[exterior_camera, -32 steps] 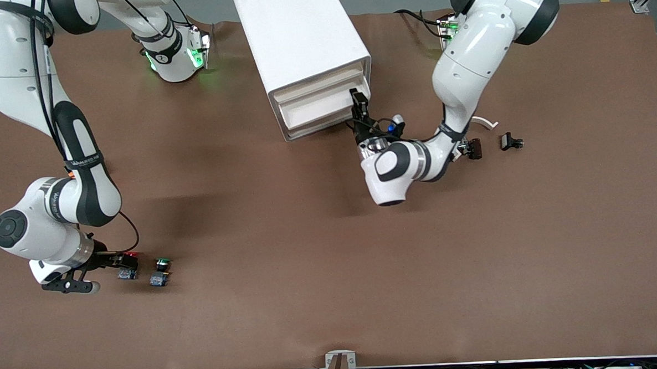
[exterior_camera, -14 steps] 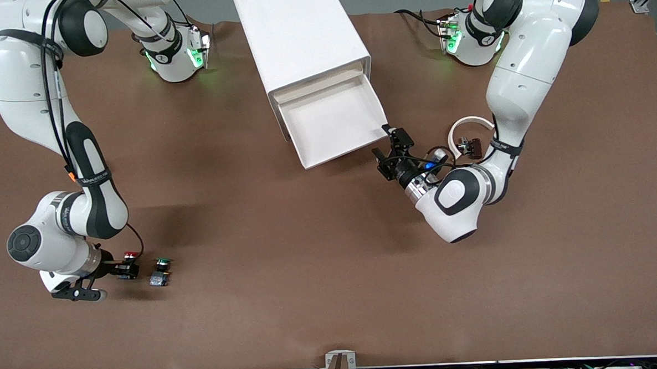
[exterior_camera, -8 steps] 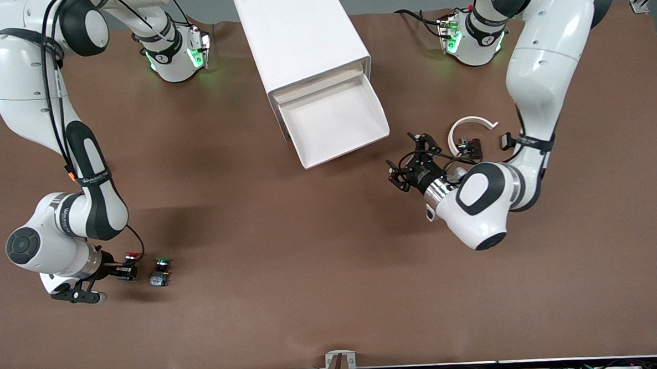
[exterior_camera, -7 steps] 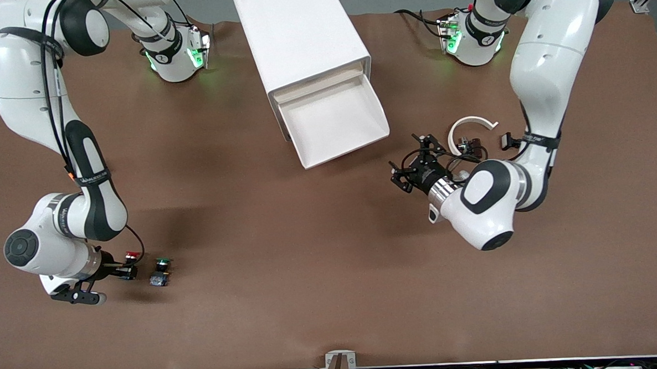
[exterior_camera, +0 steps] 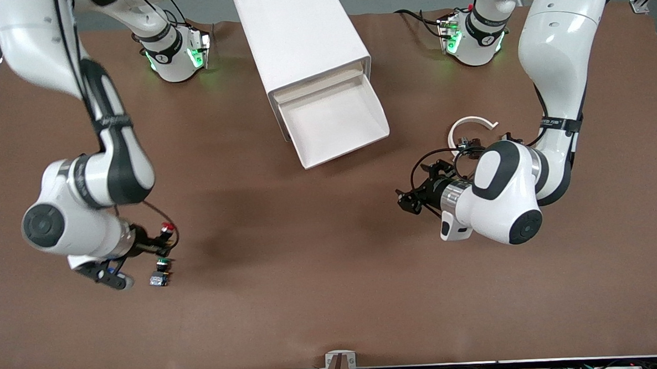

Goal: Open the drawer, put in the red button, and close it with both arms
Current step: 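Carry the red button into the open drawer while the left gripper withdraws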

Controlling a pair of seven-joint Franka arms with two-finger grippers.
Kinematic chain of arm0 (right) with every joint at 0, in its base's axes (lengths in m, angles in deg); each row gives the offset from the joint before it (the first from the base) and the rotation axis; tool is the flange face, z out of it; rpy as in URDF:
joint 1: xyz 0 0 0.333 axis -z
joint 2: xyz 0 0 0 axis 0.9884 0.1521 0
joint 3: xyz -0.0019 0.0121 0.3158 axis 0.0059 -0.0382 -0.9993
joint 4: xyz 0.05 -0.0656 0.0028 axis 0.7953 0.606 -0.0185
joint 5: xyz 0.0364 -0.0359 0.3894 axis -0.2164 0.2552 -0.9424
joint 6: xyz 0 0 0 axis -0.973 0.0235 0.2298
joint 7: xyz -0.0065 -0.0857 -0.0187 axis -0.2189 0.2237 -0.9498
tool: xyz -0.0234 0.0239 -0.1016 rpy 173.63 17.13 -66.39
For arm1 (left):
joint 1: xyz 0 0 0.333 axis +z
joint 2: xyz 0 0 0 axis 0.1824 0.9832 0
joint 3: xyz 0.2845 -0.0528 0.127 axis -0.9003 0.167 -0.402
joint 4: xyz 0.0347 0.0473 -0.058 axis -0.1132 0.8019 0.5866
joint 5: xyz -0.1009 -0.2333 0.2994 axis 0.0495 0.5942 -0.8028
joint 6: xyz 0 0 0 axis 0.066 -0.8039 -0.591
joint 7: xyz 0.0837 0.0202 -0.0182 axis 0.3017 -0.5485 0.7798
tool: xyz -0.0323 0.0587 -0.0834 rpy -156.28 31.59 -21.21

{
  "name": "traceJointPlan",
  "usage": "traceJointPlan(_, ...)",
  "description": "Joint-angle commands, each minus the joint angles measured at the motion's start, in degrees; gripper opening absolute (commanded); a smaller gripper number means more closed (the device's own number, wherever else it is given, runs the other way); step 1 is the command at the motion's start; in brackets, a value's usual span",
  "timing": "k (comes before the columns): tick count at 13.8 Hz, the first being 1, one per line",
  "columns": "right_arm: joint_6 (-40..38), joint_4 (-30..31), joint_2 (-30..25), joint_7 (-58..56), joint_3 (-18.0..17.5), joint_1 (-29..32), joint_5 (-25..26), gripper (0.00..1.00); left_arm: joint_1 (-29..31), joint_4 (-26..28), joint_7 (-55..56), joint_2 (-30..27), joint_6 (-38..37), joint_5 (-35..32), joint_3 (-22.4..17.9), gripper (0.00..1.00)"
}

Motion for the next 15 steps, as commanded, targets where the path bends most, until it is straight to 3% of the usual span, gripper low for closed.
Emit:
traceJointPlan(1, -1.4, 10.0, -10.3, 10.5, 0.6, -6.4, -0.2, 0.0, -0.3, 0.8, -5.0, -2.5, 6.1, -2.5, -0.1, 1.0)
traceJointPlan(7, -1.9, 9.7, -12.5, 43.0, 0.7, -25.8, 0.5, 0.0, -1.4, 1.7, -6.1, -4.5, 14.3, -7.6, 0.2, 1.0)
traceJointPlan(11, -0.2, 9.5, -12.3, 55.0, 0.7, -34.0, 0.8, 0.0, -2.6, 2.0, -6.1, -6.1, 17.5, -9.7, 0.1, 1.0)
traceJointPlan(15, 3.9, 9.4, -10.9, 65.1, 0.7, -40.3, 4.5, 0.0, -4.7, 8.9, -6.1, -11.9, 22.5, -15.5, 0.2, 1.0)
